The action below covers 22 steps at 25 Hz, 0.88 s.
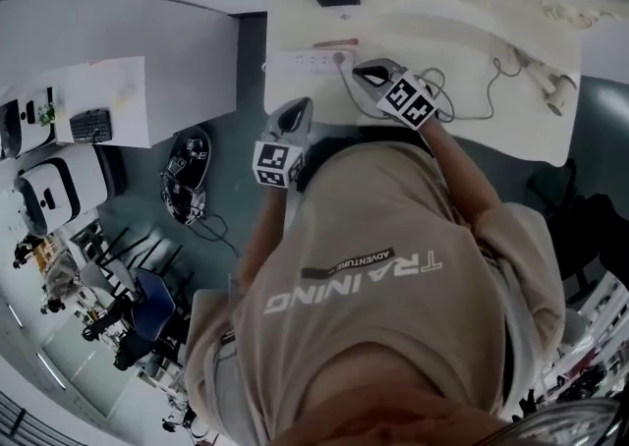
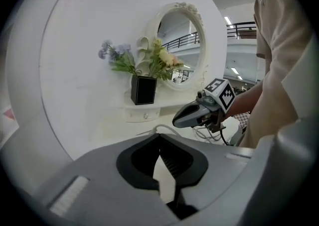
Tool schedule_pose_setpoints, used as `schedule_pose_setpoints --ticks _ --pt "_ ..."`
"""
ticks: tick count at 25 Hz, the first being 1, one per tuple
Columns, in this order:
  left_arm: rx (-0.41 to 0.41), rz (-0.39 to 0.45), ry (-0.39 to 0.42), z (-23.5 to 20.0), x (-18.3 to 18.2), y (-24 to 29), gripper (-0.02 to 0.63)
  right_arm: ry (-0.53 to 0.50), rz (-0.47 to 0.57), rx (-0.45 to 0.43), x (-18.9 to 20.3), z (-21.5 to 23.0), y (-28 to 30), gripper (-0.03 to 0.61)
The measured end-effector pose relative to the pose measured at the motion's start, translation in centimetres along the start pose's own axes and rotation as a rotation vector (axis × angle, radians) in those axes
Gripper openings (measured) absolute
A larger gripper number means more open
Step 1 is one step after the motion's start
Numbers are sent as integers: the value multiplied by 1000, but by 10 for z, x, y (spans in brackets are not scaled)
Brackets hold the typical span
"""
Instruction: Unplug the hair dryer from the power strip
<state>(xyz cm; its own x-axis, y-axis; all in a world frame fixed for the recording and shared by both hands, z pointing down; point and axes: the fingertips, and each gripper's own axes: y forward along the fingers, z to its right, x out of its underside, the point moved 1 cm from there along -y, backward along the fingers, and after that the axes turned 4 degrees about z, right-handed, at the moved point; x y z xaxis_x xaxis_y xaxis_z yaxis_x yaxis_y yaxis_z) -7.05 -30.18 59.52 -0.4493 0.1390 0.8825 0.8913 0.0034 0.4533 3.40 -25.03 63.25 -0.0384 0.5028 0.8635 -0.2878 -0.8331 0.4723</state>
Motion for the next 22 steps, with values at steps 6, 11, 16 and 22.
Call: schedule_pose_setpoints --ticks 6,11,16,22 --pt "88 -49 -14 -14 0 52 6 -142 -137 1 13 22 28 13" --pt "127 -115 -50 -37 13 84 6 -160 -163 8 12 27 40 55" --pt "191 -187 22 -48 26 96 6 -283 -249 -11 12 19 54 72" --pt "237 -271 127 -54 37 110 6 -352 -279 -5 2 18 73 86"
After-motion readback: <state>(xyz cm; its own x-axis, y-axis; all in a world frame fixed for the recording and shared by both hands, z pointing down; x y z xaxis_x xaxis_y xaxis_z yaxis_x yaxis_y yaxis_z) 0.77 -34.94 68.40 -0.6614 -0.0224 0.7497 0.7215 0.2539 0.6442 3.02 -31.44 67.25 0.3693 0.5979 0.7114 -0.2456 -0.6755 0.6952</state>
